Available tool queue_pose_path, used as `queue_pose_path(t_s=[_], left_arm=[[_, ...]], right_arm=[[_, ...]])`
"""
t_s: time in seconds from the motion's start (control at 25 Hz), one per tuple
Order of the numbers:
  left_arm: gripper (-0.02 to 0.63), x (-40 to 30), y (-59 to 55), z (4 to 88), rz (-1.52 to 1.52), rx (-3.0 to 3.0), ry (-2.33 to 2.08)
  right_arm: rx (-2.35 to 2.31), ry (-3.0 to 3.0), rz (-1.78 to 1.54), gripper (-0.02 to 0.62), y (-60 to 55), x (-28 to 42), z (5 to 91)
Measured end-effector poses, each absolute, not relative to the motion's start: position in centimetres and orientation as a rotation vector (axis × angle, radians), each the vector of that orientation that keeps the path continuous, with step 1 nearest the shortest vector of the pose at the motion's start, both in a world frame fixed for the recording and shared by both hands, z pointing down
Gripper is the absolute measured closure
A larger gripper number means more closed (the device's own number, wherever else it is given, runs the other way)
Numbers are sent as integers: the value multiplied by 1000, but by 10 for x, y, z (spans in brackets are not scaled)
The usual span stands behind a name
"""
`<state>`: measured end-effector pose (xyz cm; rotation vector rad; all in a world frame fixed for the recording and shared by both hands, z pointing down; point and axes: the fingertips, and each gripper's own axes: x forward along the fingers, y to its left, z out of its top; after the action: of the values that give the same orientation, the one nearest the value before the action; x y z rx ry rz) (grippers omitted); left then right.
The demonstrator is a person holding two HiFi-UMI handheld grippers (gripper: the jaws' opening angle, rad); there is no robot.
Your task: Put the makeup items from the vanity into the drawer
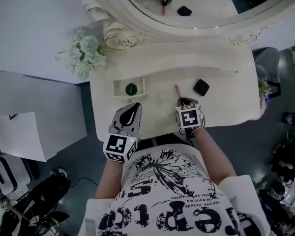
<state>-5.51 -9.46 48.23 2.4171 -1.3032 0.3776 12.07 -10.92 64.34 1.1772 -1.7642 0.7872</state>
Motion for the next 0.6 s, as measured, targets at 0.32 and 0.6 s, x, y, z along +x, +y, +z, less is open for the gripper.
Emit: queue_pose_path(t_s=[0.32, 0.6], left_arm=[[586, -95, -90, 466, 333, 2392, -1411], [586, -149, -83, 452, 295, 2331, -1546]], right_arm=[[1044, -1999, 591, 545, -133, 41, 576], [827, -2083, 435, 543, -136, -39, 561]])
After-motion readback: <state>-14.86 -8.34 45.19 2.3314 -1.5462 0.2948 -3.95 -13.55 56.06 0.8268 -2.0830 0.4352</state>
